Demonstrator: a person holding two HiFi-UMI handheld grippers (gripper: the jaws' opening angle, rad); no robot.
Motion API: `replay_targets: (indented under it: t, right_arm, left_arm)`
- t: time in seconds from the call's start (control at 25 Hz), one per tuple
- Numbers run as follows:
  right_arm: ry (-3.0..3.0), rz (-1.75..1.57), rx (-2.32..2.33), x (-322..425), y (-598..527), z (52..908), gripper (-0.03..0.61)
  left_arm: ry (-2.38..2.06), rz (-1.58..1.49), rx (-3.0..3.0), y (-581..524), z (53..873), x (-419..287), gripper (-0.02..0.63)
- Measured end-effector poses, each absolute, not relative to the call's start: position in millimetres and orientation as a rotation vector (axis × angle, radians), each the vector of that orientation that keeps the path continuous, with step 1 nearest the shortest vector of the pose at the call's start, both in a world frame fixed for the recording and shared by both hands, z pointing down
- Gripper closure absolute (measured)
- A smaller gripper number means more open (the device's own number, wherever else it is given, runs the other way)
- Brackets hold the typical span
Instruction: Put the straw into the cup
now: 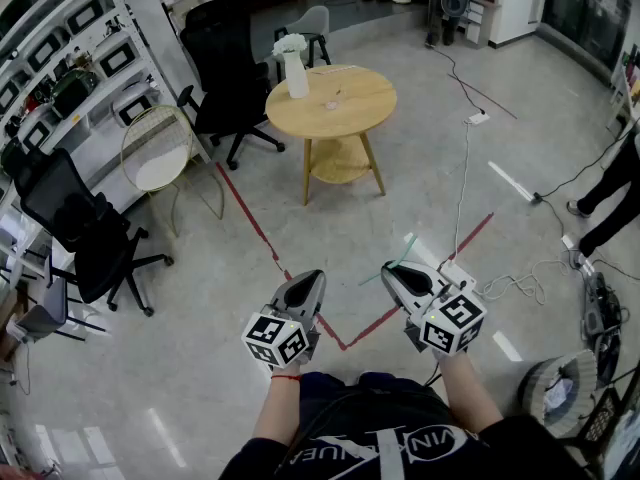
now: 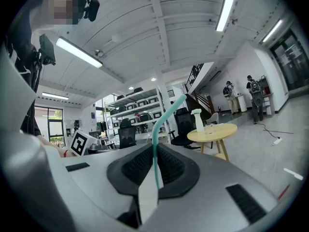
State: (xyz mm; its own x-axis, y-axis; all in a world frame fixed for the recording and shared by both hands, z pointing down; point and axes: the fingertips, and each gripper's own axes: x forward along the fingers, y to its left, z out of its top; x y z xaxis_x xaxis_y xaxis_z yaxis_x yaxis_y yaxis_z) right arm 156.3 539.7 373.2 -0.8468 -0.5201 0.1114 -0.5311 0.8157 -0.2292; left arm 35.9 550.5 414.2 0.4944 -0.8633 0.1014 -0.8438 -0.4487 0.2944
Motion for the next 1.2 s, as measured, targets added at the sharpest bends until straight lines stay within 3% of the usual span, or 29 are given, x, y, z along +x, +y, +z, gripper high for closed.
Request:
replay_targets:
  t: [0.8,1.2]
  right_arm:
    - [-2.933,0.403,0.902,162,519,387,0.551]
    - [-2.906,0.464,0.950,148,421,404,0.551]
  left_arm:
    - [-1.424,-0.053,2.417,526,424,41,0.606]
    - [-1.363,-0.038,2.422,424,446,27,0.606]
